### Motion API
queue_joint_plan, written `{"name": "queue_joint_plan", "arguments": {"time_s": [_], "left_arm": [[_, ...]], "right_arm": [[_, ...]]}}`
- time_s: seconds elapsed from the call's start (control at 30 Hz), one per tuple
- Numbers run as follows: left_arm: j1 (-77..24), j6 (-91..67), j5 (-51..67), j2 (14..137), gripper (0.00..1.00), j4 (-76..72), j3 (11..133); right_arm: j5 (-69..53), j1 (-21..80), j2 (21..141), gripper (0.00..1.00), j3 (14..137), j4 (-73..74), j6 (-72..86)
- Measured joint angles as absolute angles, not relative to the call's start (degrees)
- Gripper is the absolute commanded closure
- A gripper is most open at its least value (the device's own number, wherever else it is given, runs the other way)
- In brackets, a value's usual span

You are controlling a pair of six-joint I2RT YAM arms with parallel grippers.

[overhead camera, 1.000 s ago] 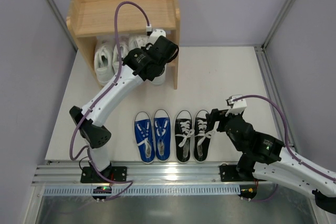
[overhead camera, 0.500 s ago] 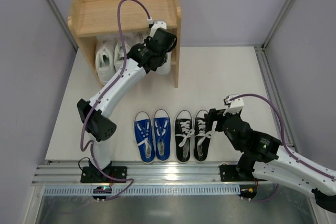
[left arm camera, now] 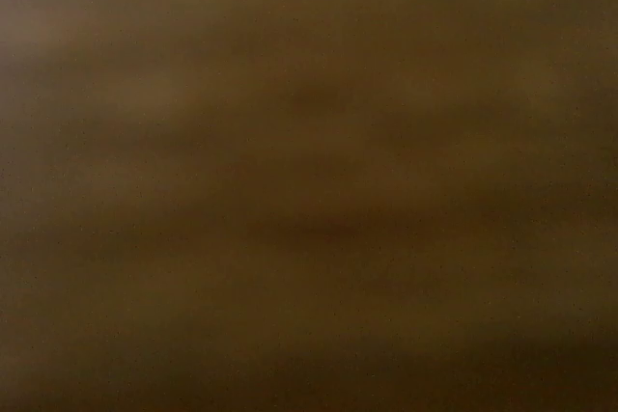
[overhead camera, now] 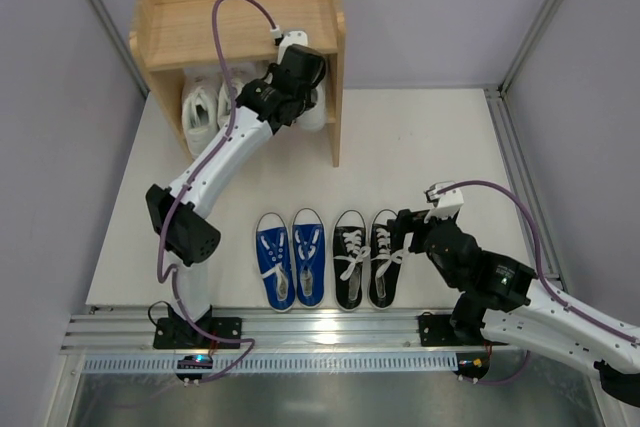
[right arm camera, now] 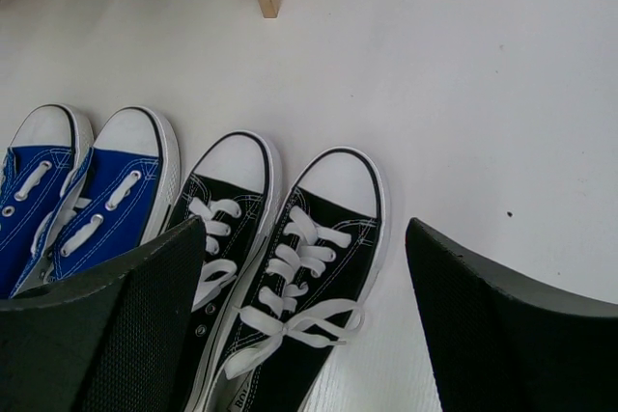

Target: Place and organize the shoes onto the shoe shelf

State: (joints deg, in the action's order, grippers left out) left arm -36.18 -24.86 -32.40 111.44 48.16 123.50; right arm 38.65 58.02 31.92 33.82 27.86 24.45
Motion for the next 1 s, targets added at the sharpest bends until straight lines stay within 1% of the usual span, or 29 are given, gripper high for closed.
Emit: {"name": "queue_joint_plan", "arguments": {"time_s": [0.23, 0.3, 0.33, 0.4, 0.43, 0.53, 0.63, 0.87, 1.0], "left_arm": [[-35.70, -24.53, -29.34, 107.37, 0.99, 39.99, 115.31], [-35.64, -24.80, -28.18, 106.83, 0.85, 39.42, 114.52], [-35.62, -24.97, -27.70, 106.76, 0.75, 39.35, 114.50], [-35.51, -25.93, -26.09, 106.69, 0.65, 39.13, 114.50], [-35.46, -26.61, -25.41, 106.63, 0.56, 38.76, 114.41], [-35.29, -27.70, -23.59, 106.21, 0.41, 37.19, 113.47], [-35.11, -28.21, -22.59, 105.91, 0.35, 36.49, 112.99], [-34.98, -28.58, -21.87, 104.95, 0.28, 37.67, 112.97], [-34.74, -28.14, -21.98, 101.89, 0.20, 38.09, 112.33]], "right_arm": [[38.09, 58.02, 32.27, 0.15, 33.58, 27.35, 24.67], [38.02, 58.02, 32.25, 0.15, 33.30, 27.24, 24.73], [37.98, 58.02, 32.25, 0.15, 33.12, 27.09, 24.80], [37.95, 58.02, 32.25, 0.15, 32.77, 27.00, 24.93], [37.89, 58.02, 32.27, 0.15, 32.62, 26.96, 25.06], [37.60, 58.02, 32.27, 0.15, 32.08, 26.63, 25.43], [37.28, 58.02, 32.40, 0.15, 31.81, 26.52, 25.65], [36.86, 58.02, 32.64, 0.15, 31.59, 25.78, 25.69], [36.71, 58.02, 32.67, 0.13, 31.24, 24.93, 25.65]]}}
